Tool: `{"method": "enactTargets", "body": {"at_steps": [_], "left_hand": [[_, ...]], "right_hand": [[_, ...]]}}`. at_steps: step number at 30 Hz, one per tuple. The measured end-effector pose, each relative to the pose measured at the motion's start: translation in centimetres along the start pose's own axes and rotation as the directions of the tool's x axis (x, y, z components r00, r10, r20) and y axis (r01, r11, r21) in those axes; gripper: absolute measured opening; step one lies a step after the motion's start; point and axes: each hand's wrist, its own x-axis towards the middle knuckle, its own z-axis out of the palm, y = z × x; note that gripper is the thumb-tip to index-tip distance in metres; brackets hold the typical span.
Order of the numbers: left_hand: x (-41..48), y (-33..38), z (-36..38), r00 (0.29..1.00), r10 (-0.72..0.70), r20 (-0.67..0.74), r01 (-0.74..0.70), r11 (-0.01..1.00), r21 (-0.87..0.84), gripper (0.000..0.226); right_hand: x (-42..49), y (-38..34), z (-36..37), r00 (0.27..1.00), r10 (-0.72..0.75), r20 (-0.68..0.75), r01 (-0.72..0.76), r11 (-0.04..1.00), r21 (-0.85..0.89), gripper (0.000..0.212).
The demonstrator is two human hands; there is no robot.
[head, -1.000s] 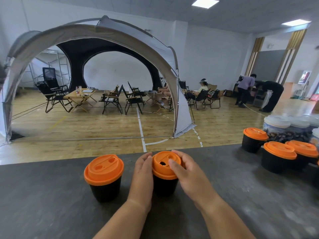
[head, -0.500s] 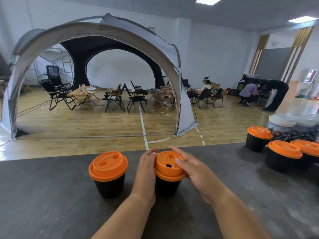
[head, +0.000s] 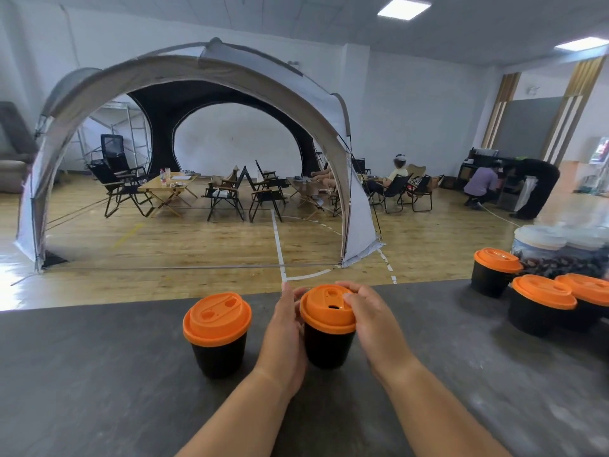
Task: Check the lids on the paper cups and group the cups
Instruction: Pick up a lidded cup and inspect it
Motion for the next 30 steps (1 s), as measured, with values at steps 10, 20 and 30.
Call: {"method": "enactTargets", "body": {"at_steps": [10,20,30], "left_hand": [[-3.1,9.5,3.3,0.908,0.067,0.414,0.008,0.984,-0.177,0.050],[-7.9,15.0,2.7,0.855,0.340,0.392,-0.236,0.927,-0.290,0.041],[-13.6,21.7,-0.6,0.666,0.745,0.014,-0.746,0.666,0.017,0.049]], "right_hand": [[7.2,-16.7,-4.0,0.877,-0.224,0.425,-0.045,0.842,0.538,0.019],[6.0,-22.7,1.7,0.717,-0.279,0.638,-0.169,0.819,0.548,0.058],[-1.7,-30.8,7.9,0.753,-0.524,0.399,0.397,0.844,0.361,0.059]]}}
